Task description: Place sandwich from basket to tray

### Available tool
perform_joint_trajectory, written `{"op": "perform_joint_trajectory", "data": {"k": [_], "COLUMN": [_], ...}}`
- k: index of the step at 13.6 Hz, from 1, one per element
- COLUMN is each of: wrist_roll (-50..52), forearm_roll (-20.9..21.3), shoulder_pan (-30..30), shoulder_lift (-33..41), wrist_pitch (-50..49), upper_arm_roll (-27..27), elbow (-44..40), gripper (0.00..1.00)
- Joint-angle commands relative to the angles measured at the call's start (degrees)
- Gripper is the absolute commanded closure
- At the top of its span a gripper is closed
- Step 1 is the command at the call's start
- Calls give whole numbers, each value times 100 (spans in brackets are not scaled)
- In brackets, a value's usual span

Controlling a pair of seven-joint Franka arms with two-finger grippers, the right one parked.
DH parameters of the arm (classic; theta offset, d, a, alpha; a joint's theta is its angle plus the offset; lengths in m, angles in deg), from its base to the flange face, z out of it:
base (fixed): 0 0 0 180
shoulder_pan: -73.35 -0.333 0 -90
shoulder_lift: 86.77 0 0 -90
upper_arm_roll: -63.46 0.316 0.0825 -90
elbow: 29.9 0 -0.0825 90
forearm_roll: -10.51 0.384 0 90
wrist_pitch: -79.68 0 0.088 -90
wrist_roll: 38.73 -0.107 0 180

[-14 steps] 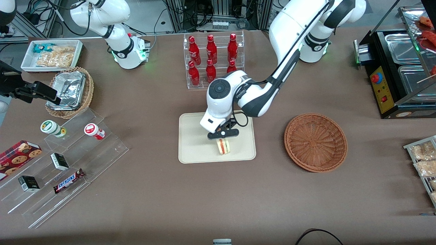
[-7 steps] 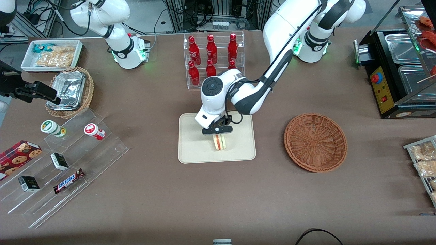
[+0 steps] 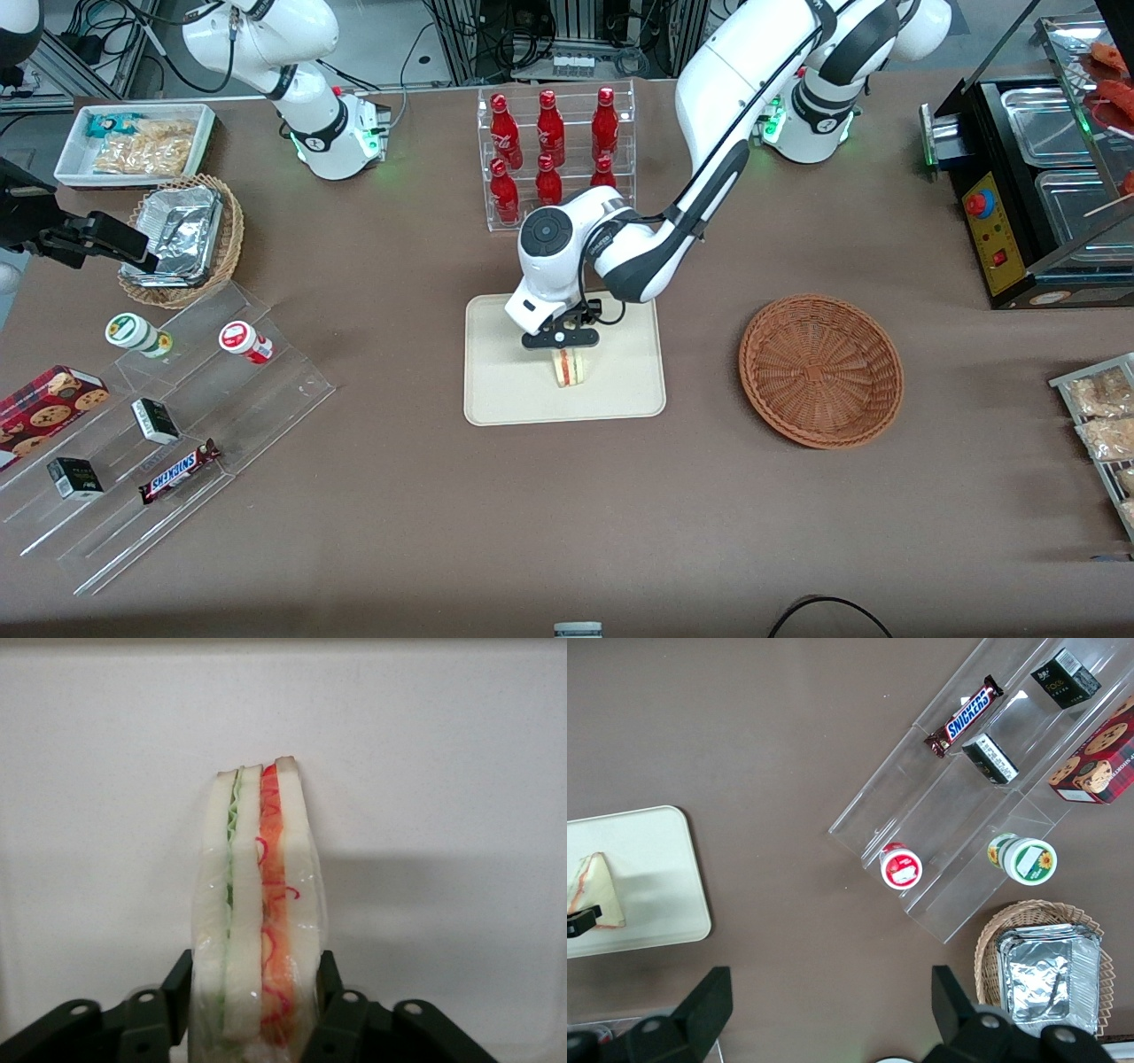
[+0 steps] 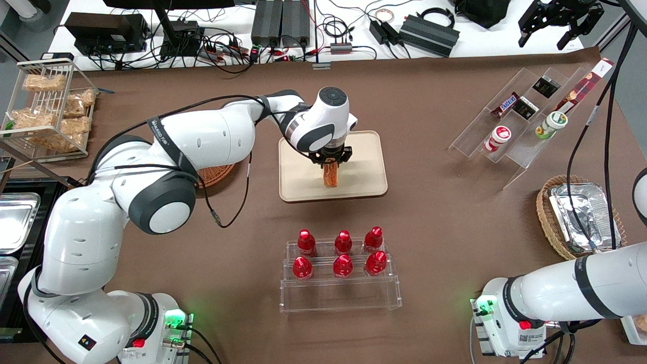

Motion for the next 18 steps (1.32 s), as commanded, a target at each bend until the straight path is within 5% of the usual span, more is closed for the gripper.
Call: {"op": "perform_joint_trajectory", "data": {"k": [1,6,13,18], "wrist_roll": [60,576,596,-1095], "forearm_roll": [64,-7,-146,-576], "shoulder_pan": [70,-457,-1889,-3004], "shoulder_lift": [57,1224,2912,3545], "wrist_pitch": [-28,-352,-2258,-3392], "upper_arm_roll": [98,142,133,133], "elbow": [-162,224,514,558], "gripper": [0,0,0,0]}}
